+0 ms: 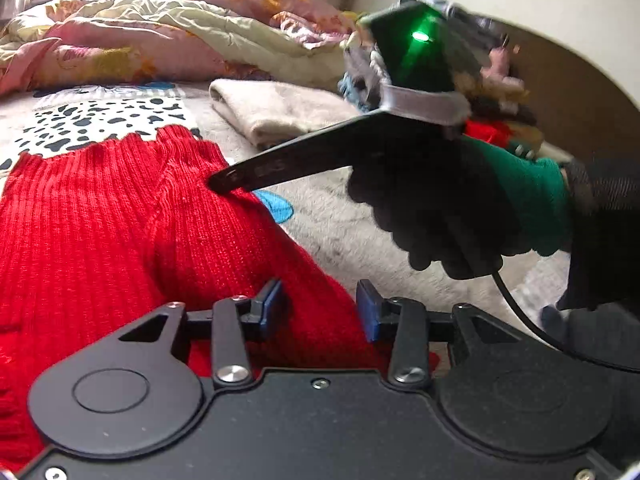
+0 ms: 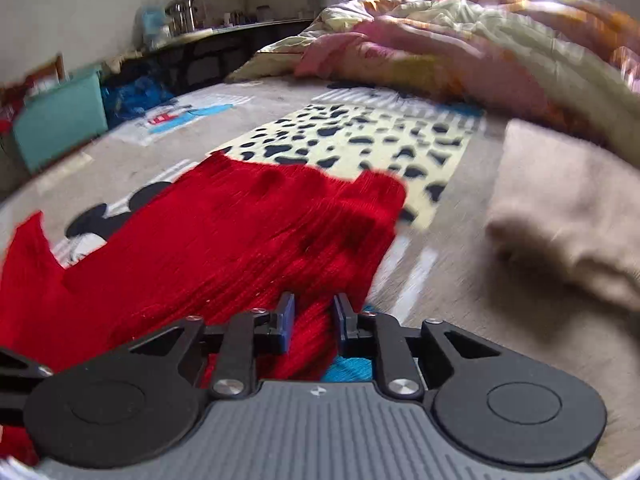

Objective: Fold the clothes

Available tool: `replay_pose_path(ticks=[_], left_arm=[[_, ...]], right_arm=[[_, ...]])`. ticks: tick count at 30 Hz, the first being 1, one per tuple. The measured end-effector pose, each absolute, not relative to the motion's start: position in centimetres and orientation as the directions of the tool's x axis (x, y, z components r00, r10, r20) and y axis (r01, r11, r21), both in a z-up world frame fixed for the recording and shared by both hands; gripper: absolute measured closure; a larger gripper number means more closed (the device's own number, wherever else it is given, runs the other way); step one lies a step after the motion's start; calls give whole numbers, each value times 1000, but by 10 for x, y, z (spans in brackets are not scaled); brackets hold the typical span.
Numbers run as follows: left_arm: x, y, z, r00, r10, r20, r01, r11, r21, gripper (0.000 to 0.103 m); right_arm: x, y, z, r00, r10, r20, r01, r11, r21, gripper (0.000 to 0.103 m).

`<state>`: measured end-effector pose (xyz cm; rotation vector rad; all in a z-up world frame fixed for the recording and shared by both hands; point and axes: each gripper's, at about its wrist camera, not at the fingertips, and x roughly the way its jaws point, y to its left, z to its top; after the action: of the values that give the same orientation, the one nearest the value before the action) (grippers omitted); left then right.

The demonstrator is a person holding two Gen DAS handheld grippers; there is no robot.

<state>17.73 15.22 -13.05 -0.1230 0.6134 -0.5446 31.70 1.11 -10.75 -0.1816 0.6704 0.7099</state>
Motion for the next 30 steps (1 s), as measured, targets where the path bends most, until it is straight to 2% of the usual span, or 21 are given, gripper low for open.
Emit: replay_pose_path(ticks=[2,5,9,10,12,13,14,16,20,22,27,30], left_arm=[[171,174,-124,706,-526,-473,430,850,-304,65],[165,221,-116,777,-475,-412,319,863,-392,64],[153,294,-121,873,-298,-385,53,844,-533,64],[148,311,-124,887,-251,-387,-13,825,-565,64],[132,338,-128,903,-174,-393,-113,786,-608,64],[124,351,-131,907,-136,-398,-159,764,-626,64],[116,362,-132,910,-93,-405,-208,741,-638,64],[103,377,-134,905,-16,-424,-287,713,-639,64],[79,401,-134,881,109,-460,-411,656,-633,63],[67,411,-135,863,162,-478,-465,624,-628,63],[53,425,-149,828,189,-527,-533,557,-637,63],[54,430,-159,834,179,-521,-533,506,-678,63]], right_arm=[[300,8,-92,571,573,-587,-676,734,59,80],[261,3,-78,593,598,-539,-703,711,16,80],[193,-5,-83,588,649,-482,-752,659,-31,80],[179,-6,-89,579,657,-482,-761,648,-30,80],[165,-1,-117,557,621,-552,-767,640,-54,80],[159,-1,-130,560,613,-558,-768,636,-73,80],[157,-5,-135,571,631,-525,-767,639,-66,80],[166,-11,-131,556,649,-519,-751,660,22,80],[163,-8,-116,567,628,-533,-736,677,15,80],[157,-11,-103,580,638,-507,-716,696,57,80],[127,-21,-88,563,694,-448,-711,684,166,80],[123,-37,-90,557,714,-424,-683,685,255,79]])
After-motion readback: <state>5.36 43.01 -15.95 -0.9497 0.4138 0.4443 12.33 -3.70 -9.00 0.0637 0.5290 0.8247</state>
